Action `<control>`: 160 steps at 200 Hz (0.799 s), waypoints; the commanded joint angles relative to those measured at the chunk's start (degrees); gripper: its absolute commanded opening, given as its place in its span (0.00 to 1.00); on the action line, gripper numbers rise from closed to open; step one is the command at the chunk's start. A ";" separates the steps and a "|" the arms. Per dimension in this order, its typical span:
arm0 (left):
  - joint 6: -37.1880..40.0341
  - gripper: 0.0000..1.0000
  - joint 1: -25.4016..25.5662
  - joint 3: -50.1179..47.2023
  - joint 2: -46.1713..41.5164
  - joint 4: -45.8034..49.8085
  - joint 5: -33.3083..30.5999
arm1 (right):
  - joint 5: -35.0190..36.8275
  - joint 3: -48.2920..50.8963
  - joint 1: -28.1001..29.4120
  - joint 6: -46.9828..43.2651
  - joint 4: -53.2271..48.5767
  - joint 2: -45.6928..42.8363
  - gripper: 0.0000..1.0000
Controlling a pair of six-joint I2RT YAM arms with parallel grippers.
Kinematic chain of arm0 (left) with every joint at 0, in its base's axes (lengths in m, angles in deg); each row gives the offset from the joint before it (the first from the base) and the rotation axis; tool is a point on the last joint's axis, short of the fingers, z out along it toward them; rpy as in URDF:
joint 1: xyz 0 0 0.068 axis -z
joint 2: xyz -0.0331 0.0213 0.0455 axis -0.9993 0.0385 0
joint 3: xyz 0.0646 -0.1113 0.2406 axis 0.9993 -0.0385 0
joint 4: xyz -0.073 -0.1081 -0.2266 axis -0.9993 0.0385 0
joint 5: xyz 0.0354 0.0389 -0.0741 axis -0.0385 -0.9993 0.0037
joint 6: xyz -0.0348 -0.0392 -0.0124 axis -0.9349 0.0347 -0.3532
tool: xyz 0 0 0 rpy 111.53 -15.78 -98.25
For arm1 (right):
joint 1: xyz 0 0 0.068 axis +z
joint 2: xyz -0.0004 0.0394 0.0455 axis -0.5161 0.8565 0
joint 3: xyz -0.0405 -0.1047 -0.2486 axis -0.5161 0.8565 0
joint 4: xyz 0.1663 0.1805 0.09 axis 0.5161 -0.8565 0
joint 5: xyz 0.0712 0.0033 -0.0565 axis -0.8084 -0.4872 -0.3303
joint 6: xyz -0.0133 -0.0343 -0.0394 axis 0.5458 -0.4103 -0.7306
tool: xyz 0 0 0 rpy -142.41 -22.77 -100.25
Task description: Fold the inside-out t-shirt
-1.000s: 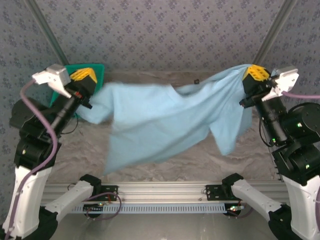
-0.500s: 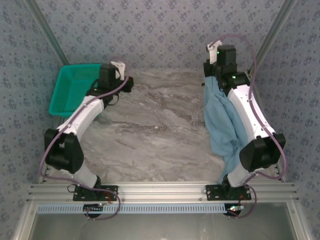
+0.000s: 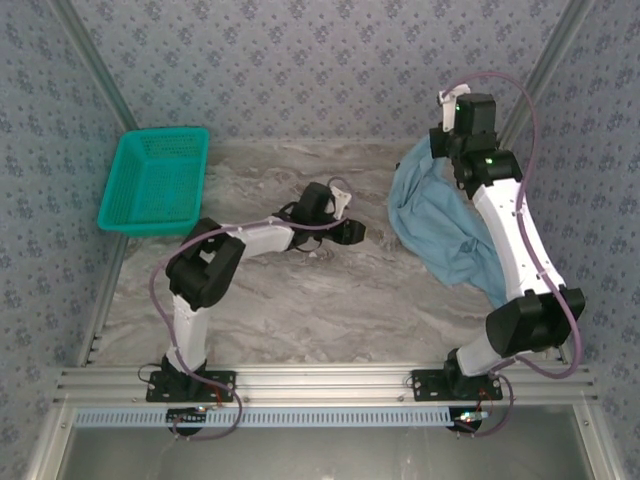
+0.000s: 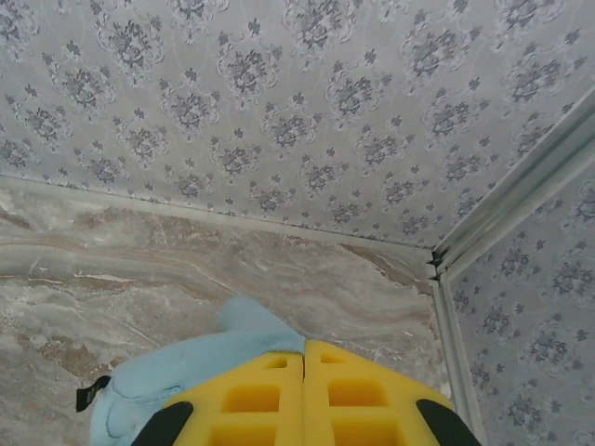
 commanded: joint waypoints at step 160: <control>-5.28 0.16 4.24 30.15 25.17 -12.82 8.17 | -2.15 -2.78 -3.53 0.88 -1.85 -4.51 0.00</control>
